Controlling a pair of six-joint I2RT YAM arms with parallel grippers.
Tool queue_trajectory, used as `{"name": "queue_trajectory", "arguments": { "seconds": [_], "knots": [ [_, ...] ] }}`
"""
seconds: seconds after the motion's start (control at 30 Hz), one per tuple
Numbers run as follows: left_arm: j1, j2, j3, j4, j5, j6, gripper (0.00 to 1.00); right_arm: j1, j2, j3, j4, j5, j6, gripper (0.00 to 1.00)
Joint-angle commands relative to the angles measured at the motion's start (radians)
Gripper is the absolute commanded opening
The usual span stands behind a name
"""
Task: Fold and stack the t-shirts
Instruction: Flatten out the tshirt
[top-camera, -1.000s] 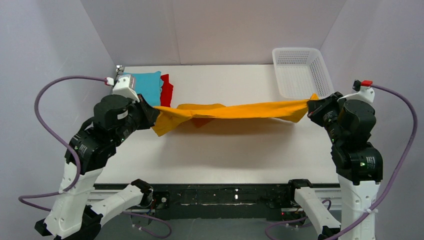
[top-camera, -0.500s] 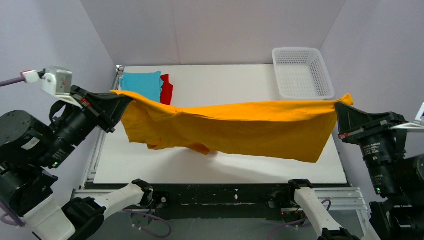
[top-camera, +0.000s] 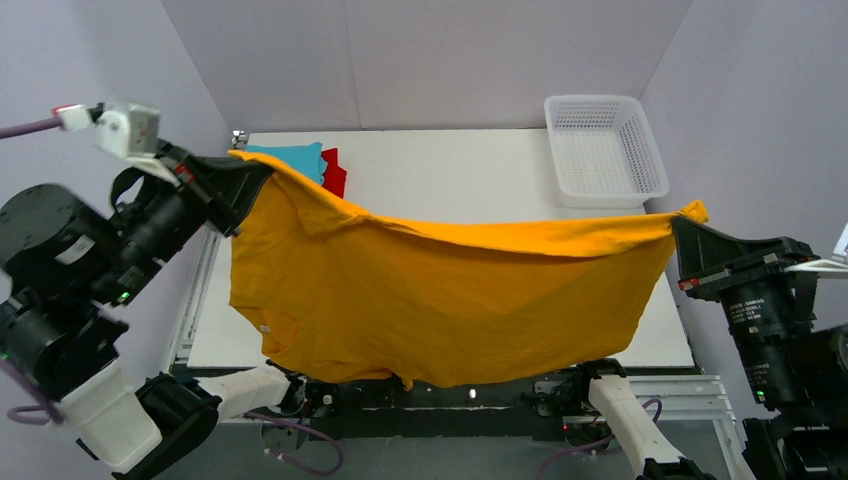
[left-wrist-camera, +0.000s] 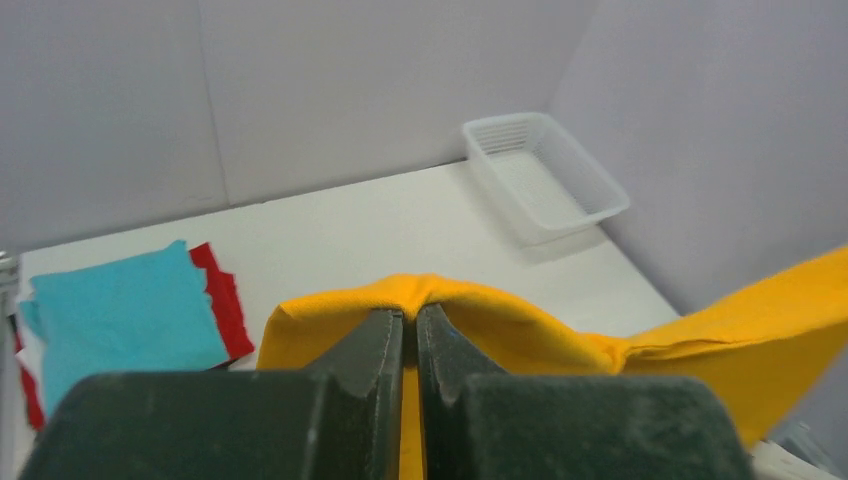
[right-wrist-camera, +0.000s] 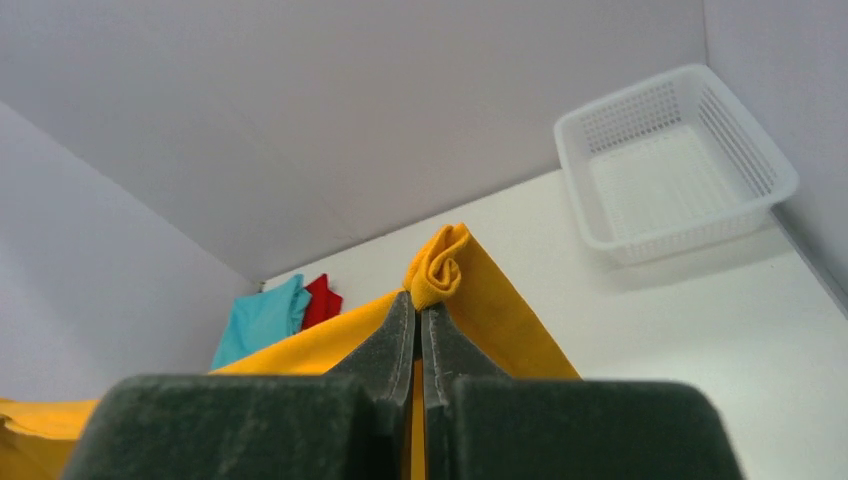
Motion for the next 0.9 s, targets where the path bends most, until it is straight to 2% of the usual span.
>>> {"name": "queue_trajectory", "arguments": {
  "seconds": [0.0,0.07,0.13,0.27,0.4,0.53,0.87],
  "knots": [
    [0.001,0.124,-0.15,0.168,-0.326,0.123,0.0,-0.005,0.111,-0.154,0.072,0.163,-0.015,0.01],
    [0.006,0.192,-0.2,0.191,-0.419,0.162,0.0,-0.006,0.146,-0.247,0.107,0.201,-0.007,0.01],
    [0.033,0.261,-0.242,0.178,-0.429,0.162,0.0,-0.005,0.179,-0.351,0.152,0.206,0.0,0.01],
    [0.163,0.373,-0.389,0.195,-0.289,0.008,0.0,-0.007,0.234,-0.544,0.304,0.211,0.02,0.01],
    [0.237,0.517,-0.453,0.213,-0.216,-0.06,0.0,-0.018,0.322,-0.664,0.457,0.183,-0.012,0.01],
    [0.261,0.612,-0.484,0.261,-0.159,-0.064,0.0,-0.037,0.439,-0.695,0.51,0.141,-0.022,0.01],
    [0.291,0.745,-0.451,0.283,-0.148,-0.046,0.0,-0.048,0.662,-0.674,0.62,0.044,-0.049,0.01]
  ]
}}
